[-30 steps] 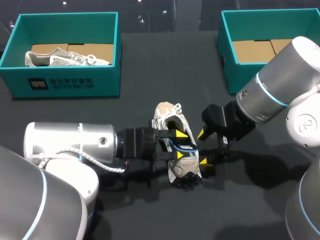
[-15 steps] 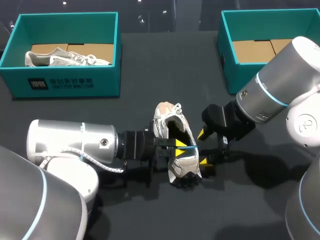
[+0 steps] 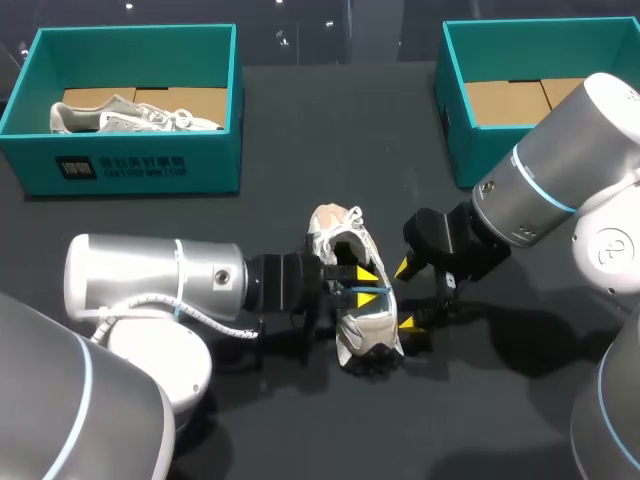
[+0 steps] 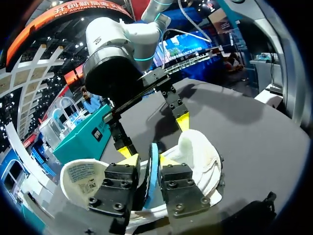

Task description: Take the shoe out of the shoebox, open the shoe tongue, remove and reinsert the insole, then place the shoe into the shoebox

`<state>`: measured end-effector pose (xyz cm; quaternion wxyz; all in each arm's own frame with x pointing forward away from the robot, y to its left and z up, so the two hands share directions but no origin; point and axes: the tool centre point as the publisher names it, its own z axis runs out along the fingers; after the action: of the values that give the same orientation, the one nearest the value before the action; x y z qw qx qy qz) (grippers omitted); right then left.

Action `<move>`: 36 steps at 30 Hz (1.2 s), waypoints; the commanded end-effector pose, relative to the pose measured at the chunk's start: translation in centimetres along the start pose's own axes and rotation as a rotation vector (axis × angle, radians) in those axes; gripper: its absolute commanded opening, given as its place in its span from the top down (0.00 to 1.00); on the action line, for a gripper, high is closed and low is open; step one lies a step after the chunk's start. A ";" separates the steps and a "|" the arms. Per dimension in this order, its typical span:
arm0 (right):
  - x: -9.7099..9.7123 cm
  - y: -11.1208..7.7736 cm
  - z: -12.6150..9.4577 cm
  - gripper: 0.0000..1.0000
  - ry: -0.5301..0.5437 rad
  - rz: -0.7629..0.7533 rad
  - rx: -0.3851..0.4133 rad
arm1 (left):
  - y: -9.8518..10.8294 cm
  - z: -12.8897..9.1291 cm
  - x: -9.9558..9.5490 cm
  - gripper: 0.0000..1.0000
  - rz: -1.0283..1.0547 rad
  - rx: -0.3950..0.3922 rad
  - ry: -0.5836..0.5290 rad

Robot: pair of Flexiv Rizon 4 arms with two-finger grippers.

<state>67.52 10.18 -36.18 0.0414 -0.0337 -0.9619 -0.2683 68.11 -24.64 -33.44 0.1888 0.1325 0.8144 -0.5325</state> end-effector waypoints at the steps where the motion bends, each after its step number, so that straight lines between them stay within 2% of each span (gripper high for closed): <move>1: 0.1 0.0 0.1 0.00 -0.002 0.000 0.002 | -1.1 -1.5 0.5 0.66 -0.001 0.025 0.015; 6: 0.1 0.0 0.1 0.00 -0.002 0.000 0.002 | -1.8 -1.5 0.9 0.70 0.008 0.037 0.036; 8: 0.1 0.0 0.1 0.00 -0.002 0.000 0.002 | -1.5 -1.2 1.0 0.79 0.009 0.028 0.044; 10: 0.1 0.0 0.1 0.00 -0.002 0.000 0.002 | -0.9 -0.7 1.1 1.00 0.018 0.005 0.050; 19: 0.1 0.0 0.1 0.00 -0.002 0.000 0.002 | 1.0 1.3 1.1 1.00 0.078 -0.068 0.046; 24: 0.1 0.0 0.1 0.00 -0.002 0.000 0.002 | -0.2 0.0 1.1 1.00 0.050 -0.034 0.059; 25: 0.1 0.0 0.1 0.00 -0.002 0.000 0.002 | -0.4 -0.4 1.0 0.84 0.048 -0.032 0.064; 26: 0.1 0.0 0.1 0.00 -0.002 0.000 0.002 | -0.6 -0.8 1.0 0.75 0.047 -0.031 0.067; 30: 0.1 0.0 0.1 0.00 -0.002 0.000 0.002 | -1.3 -2.4 0.9 0.65 0.036 -0.025 0.090; 36: 0.1 0.0 0.1 0.00 -0.002 0.000 0.002 | -1.6 -3.9 0.8 0.60 0.033 -0.043 0.140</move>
<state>67.52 10.18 -36.18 0.0414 -0.0337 -0.9619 -0.2683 66.18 -23.85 -32.44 0.1555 0.1715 0.8290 -0.5091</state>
